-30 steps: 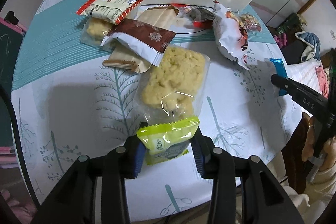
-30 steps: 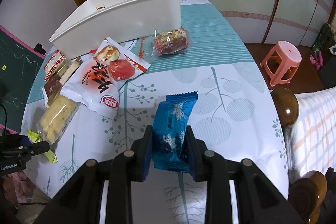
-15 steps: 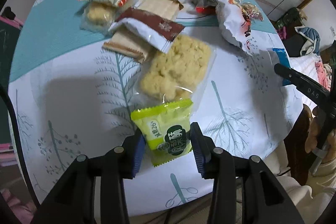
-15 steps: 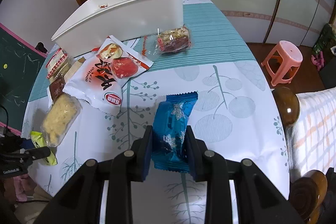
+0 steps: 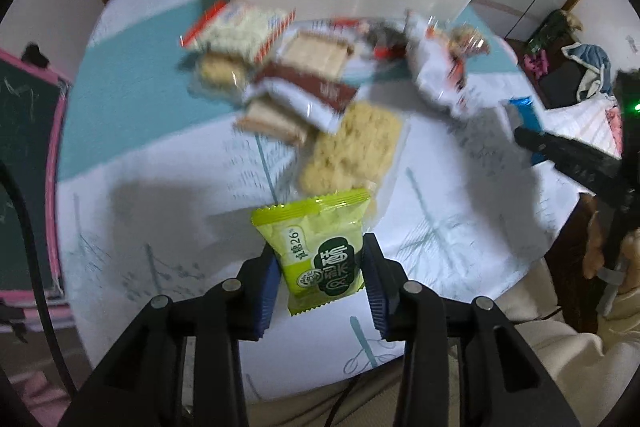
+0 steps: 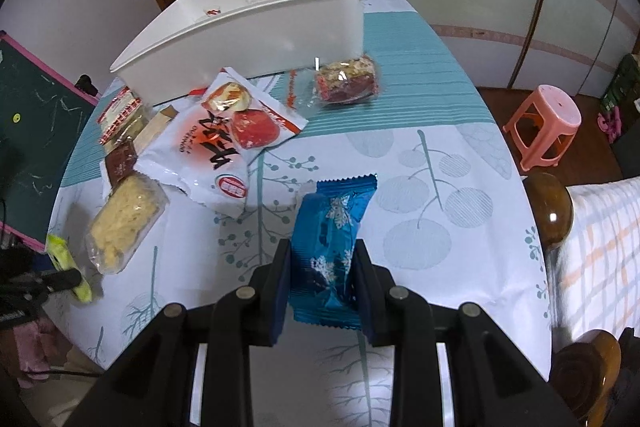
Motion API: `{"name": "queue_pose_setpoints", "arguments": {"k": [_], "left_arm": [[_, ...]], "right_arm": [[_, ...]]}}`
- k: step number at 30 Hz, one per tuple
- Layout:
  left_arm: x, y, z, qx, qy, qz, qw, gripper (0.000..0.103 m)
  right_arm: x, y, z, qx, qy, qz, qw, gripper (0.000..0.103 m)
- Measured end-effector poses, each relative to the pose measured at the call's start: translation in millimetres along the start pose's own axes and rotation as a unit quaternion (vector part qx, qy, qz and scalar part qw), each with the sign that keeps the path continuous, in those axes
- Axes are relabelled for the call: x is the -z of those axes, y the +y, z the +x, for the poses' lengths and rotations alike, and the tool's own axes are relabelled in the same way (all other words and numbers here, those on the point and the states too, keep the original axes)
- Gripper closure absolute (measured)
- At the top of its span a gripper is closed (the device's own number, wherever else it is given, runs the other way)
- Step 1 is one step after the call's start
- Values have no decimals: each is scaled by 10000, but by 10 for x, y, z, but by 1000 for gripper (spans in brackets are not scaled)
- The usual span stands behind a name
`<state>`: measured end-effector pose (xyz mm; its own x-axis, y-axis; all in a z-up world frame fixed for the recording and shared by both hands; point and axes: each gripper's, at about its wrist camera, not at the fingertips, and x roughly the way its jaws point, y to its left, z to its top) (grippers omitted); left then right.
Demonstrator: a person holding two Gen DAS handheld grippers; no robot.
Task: Organize snacks
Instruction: 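Carry green pack and blue candy into the white bin and release both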
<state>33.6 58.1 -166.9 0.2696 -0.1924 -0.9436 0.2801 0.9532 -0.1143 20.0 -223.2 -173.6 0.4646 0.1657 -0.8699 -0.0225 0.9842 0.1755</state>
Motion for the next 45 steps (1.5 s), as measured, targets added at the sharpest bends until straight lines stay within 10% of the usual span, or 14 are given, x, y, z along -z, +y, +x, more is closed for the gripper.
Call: {"name": "queue_pose_setpoints", "arguments": {"k": [6,17,23,35,37,39,45], "left_arm": [[-490,-99,-656,63,-870,149,9961,66],[-1741,-525,-1689,-422,-2574,700,9628,66],[-2331,-553,-1808,-698,-2935,558,9518,66],[-3176,-270,-1258,-946,-2765,6,9564,65],[-3237,-213,-1118,-998,-2657,-79,9588,55],[-3269,-164,-1017,-1005,-2568,-122,9612,3],[-3194,-55,-896,-968,-2465,-231,9640,0]], "right_arm": [[-300,195,-291,-209,-412,-265,9986,74],[-1469,546,-1270,-274,-1855,-851,9786,74],[-2078,605,-1542,-260,-2322,-792,9691,74],[-2889,711,-1331,-232,-2160,-545,9746,72],[-2943,737,-1194,-176,-2035,-580,9772,71],[-2969,751,-1078,-147,-1893,-579,9801,64],[-2857,737,-911,-18,-1719,-546,9836,41]]}}
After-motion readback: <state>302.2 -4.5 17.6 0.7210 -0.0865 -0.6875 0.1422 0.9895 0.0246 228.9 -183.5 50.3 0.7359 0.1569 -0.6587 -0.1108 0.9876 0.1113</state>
